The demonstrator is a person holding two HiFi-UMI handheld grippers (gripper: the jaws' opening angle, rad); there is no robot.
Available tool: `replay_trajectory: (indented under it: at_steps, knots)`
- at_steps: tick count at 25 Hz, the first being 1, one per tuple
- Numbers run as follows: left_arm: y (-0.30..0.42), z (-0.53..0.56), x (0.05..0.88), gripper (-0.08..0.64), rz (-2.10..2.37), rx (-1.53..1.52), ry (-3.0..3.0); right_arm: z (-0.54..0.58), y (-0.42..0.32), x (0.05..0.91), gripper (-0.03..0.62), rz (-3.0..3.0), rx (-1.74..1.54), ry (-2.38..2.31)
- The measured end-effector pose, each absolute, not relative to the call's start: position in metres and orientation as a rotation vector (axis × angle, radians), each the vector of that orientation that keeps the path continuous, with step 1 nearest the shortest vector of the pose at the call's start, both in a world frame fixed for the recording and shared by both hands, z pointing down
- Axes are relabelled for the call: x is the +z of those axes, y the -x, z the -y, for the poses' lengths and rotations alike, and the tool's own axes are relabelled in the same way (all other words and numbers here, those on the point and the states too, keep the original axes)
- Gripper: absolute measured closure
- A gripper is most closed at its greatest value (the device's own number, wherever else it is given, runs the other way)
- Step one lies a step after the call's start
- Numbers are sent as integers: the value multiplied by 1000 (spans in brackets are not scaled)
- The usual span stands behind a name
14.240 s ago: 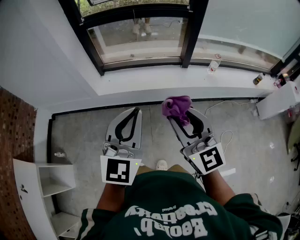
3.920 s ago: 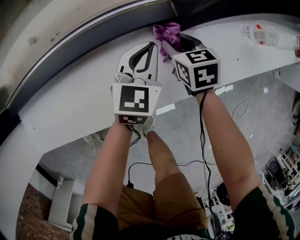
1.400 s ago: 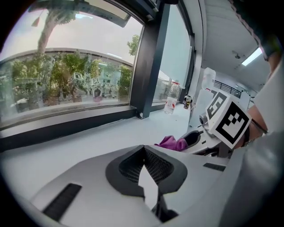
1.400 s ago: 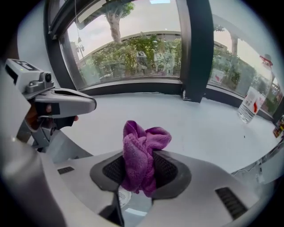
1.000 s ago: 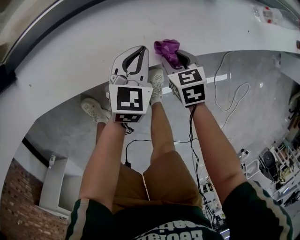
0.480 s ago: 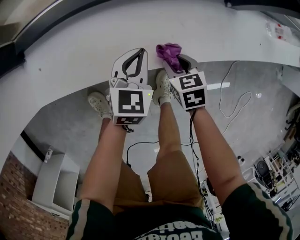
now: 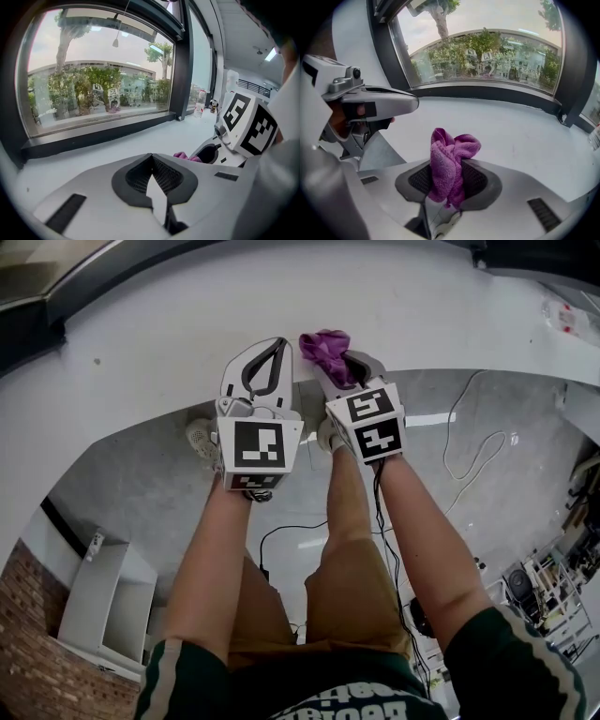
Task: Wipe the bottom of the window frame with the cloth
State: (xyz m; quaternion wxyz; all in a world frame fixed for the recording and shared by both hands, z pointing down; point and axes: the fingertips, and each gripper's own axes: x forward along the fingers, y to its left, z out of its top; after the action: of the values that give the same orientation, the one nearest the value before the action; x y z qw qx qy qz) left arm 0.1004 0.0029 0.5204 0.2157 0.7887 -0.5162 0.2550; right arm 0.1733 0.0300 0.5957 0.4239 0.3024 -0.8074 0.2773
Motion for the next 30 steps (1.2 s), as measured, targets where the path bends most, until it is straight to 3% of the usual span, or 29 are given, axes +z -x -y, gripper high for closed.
replay_trajectory:
  at_steps: [30]
  knots:
    - [79, -70, 528, 551, 1631, 666, -2002, -75, -1, 595, 433, 2086, 567, -540]
